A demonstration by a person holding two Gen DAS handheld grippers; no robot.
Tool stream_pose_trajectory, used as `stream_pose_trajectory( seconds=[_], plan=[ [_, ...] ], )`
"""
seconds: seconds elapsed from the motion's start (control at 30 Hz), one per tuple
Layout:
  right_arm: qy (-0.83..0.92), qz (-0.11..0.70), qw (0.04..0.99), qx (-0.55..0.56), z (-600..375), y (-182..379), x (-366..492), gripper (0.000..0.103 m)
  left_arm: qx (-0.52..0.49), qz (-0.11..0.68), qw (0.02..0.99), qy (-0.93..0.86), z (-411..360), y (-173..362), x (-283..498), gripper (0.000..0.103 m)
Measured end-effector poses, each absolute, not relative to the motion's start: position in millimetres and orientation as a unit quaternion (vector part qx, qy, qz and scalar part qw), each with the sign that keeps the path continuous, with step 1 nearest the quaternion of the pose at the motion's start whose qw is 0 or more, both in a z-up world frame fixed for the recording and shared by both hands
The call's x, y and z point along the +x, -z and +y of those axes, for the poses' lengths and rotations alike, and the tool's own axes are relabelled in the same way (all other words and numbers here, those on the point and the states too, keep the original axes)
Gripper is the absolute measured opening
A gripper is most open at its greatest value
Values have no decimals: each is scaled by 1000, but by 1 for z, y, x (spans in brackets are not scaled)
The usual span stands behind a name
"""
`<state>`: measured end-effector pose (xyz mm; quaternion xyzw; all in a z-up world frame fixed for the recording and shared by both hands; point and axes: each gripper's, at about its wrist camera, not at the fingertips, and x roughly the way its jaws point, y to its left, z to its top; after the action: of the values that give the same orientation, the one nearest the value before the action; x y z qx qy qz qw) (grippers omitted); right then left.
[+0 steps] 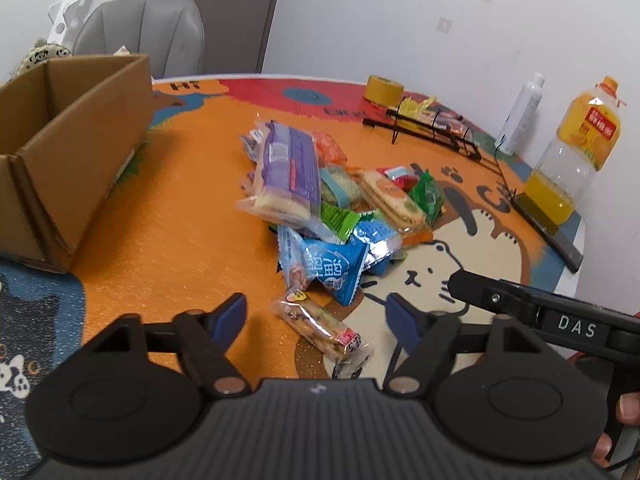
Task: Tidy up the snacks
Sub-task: 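Grasp the clear stick-snack packet with the left gripper while the right grasps the blue-white packet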
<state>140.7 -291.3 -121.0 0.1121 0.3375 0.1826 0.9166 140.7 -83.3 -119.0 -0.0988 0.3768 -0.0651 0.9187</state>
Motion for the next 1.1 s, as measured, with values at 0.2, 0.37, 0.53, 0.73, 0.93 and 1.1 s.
stream_pose_trajectory(
  seconds=[0.2,0.37,0.53,0.73,0.93,1.1],
  plan=[
    [-192,347,912,107,-286,126,149,73,-97,391,913,58,-87,129,151,67],
    [-207,349,906,118,-282,125,157,72,-59,397,914,56,-92,129,150,59],
    [-214,356,902,121,-270,127,167,72,-57,398,914,46,-84,128,149,37],
    [-219,357,902,104,-257,126,169,72,-71,404,911,36,-69,126,148,20],
    [-209,364,903,90,-251,122,179,72,-89,398,912,32,-56,120,146,17],
    [-211,361,905,78,-240,117,188,66,-99,389,916,24,-43,117,144,17]
  ],
)
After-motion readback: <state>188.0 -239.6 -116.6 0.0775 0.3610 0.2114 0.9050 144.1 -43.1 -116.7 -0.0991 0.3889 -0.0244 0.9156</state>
